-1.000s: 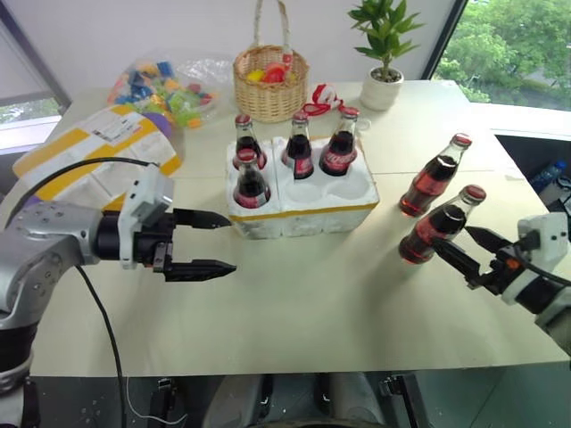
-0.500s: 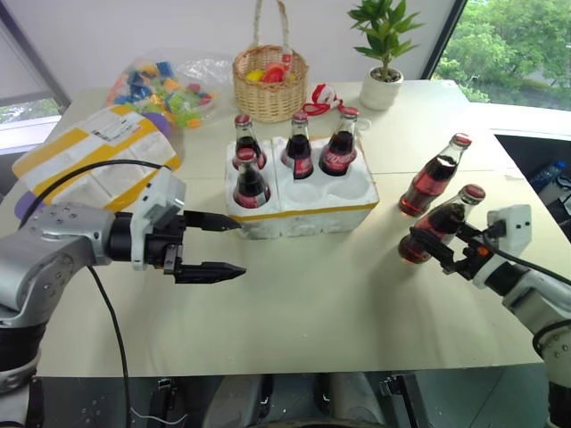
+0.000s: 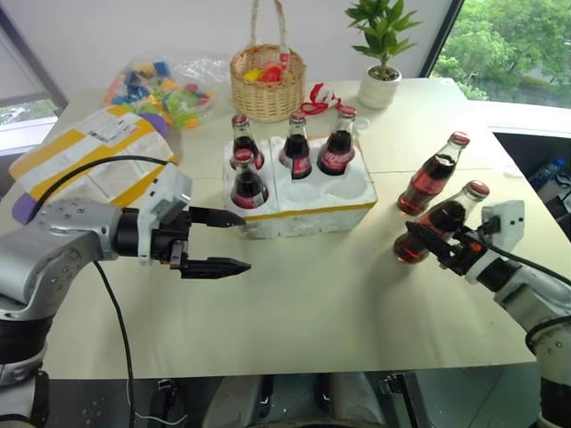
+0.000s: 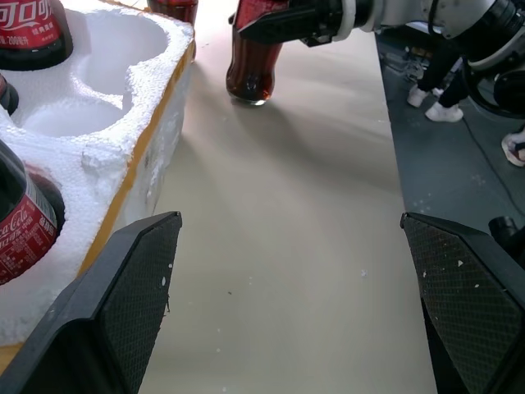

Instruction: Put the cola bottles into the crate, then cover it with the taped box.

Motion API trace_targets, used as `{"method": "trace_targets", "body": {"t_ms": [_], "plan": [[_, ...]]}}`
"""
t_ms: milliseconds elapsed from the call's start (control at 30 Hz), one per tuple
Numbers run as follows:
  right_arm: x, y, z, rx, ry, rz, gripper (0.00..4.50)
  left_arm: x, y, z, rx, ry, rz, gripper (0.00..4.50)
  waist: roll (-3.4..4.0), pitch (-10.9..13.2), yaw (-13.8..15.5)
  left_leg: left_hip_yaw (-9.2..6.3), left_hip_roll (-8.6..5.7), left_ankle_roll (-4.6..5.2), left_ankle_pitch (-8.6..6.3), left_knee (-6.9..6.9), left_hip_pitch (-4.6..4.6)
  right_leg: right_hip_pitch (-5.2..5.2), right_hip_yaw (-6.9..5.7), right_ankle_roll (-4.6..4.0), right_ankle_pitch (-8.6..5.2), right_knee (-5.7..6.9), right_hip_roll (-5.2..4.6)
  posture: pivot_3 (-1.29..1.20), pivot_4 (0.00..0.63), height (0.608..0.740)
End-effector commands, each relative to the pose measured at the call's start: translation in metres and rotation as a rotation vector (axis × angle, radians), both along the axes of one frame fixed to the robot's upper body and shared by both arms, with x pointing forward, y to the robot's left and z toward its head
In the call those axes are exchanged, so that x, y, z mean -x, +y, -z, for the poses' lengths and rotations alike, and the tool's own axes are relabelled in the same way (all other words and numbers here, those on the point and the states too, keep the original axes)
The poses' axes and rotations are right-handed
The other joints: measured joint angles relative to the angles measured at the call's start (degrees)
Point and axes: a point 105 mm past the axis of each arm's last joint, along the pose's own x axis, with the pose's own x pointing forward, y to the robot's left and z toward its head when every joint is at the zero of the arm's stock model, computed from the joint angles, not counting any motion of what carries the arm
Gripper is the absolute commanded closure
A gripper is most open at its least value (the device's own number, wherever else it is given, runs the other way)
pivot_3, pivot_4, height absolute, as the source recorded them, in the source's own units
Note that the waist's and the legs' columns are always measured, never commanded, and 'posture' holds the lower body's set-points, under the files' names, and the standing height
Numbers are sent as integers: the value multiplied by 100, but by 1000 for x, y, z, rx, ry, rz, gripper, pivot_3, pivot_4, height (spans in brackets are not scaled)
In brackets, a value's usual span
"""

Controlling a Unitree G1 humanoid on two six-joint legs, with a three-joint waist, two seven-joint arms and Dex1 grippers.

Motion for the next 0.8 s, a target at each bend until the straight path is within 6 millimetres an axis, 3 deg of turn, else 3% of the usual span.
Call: {"method": "trace_targets", "body": {"t_ms": [33, 133, 333, 467, 567, 800], "plan": [[15, 25, -81, -17, -259, -154, 1660, -1, 0, -9, 21, -51, -7, 0, 6, 3, -3, 3, 0, 0, 0, 0, -1, -3, 2, 0, 0, 0, -1, 0, 150, 732], [18, 58, -117, -68, -338, -324, 1660, -3, 0, -11, 44, -61, -25, 0, 4, 3, -7, 2, 6, 0, 0, -4, -1, -4, 0, 0, 0, 0, 2, 0, 150, 732], [-9, 94, -134, -94, -354, -403, 1660, -6, 0, -15, 73, -73, -59, 0, -10, 3, 1, 2, 10, 0, 0, -6, -2, -1, -2, -2, 1, -12, 5, 0, 150, 732], [-39, 125, -125, -58, -332, -428, 1660, -7, 0, -18, 86, -89, -74, 0, -10, 3, 0, 2, 6, 1, 0, -5, -5, -1, -2, -2, 1, -15, 3, 0, 150, 732], [-63, 141, -106, -18, -273, -431, 1660, -7, 1, -24, 110, -103, -94, 0, -10, 3, -4, 2, 5, 0, 1, -6, -9, -8, -3, 14, 11, -14, 4, 0, 150, 732], [-65, 170, -76, 34, -186, -527, 1660, -6, 3, -23, 109, -105, -115, 0, -10, 4, -23, 3, -2, -35, 20, -10, -41, -44, -1, 16, 12, -8, 3, 0, 150, 732]]}}
